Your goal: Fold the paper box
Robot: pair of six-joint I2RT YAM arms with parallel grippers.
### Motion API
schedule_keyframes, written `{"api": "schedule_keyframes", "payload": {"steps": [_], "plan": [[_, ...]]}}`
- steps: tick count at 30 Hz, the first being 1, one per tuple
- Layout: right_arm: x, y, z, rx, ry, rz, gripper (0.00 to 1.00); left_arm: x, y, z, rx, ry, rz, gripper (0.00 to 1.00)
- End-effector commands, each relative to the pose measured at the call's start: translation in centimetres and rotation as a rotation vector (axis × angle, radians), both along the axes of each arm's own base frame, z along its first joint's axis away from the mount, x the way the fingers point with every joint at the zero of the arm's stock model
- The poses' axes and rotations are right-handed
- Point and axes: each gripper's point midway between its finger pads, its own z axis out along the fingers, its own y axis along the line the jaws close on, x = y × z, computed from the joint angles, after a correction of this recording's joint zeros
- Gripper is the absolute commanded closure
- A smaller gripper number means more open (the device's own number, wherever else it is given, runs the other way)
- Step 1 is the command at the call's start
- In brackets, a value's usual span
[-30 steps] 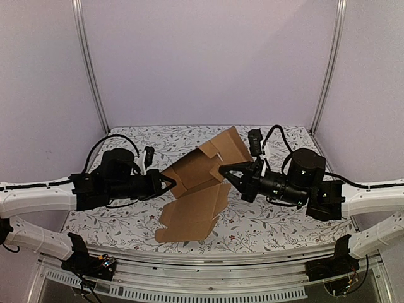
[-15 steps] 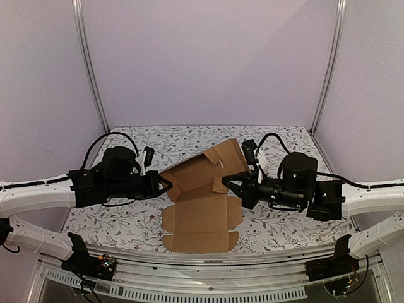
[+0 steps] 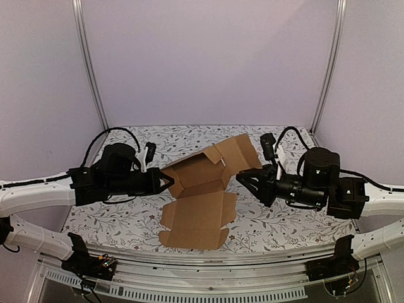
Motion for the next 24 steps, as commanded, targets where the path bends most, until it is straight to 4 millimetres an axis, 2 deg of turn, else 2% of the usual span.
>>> {"api": "schedule_keyframes", "payload": {"steps": [1, 6, 11, 17, 21, 24], "plan": [[-0.8, -1.9, 1.2, -0.074, -0.035, 0.007, 0.80, 0.4, -0.2, 1.0, 0.034, -0.060, -0.023, 1.00], [-3.2, -3.1, 0.8, -0.176, -0.016, 0.120, 0.63, 0.4, 0.2, 1.7, 0.066, -0.097, -0.032, 1.00], [-6.2, -4.1, 1.2, -0.230, 0.013, 0.262, 0.52, 0.8, 1.3, 1.6, 0.121, -0.129, -0.003, 1.00], [-7.5, -4.9, 3.5, -0.217, -0.002, 0.317, 0.50, 0.7, 2.1, 1.8, 0.155, -0.167, -0.005, 1.00], [-6.7, -5.9, 5.1, -0.192, -0.050, 0.252, 0.51, 0.3, 2.2, 2.1, 0.160, -0.187, -0.031, 1.00], [-6.4, -5.8, 5.7, -0.188, -0.070, 0.237, 0.51, 0.0, 2.3, 2.2, 0.172, -0.197, -0.053, 1.00]]}}
